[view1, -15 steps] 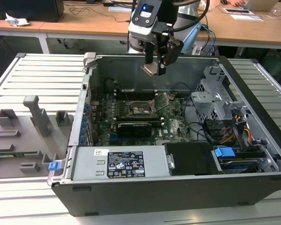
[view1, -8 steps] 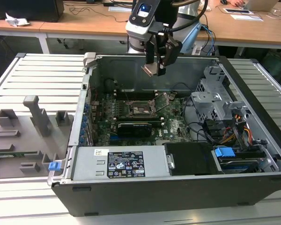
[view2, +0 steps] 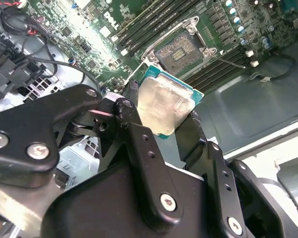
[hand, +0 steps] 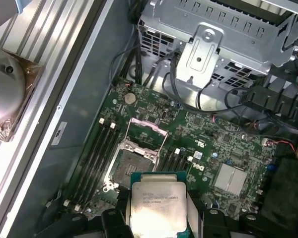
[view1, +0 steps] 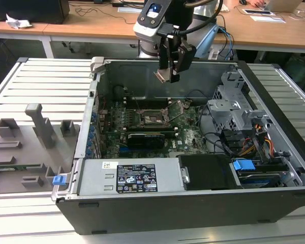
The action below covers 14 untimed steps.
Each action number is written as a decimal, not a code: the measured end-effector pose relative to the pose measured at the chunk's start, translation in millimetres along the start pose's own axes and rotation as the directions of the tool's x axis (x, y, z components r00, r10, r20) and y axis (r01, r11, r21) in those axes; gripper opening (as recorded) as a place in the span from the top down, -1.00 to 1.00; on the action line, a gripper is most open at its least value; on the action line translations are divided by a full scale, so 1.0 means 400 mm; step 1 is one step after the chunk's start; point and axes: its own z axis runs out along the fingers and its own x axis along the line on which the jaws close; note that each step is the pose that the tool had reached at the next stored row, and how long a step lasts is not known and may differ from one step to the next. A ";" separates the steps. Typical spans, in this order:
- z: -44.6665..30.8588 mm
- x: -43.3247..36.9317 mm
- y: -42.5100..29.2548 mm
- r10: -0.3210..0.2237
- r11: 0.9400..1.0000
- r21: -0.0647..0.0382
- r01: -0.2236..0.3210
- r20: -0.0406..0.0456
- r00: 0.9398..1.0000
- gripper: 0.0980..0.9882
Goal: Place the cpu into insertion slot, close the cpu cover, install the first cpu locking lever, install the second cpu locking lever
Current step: 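Place the cpu into insertion slot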
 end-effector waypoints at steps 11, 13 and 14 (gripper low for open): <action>0.001 0.000 0.000 0.072 0.997 -0.002 -0.072 0.006 0.997 0.01; 0.001 0.000 0.000 0.090 0.996 -0.002 -0.090 0.008 0.996 0.01; 0.001 0.000 0.000 0.096 0.995 -0.002 -0.096 0.009 0.995 0.01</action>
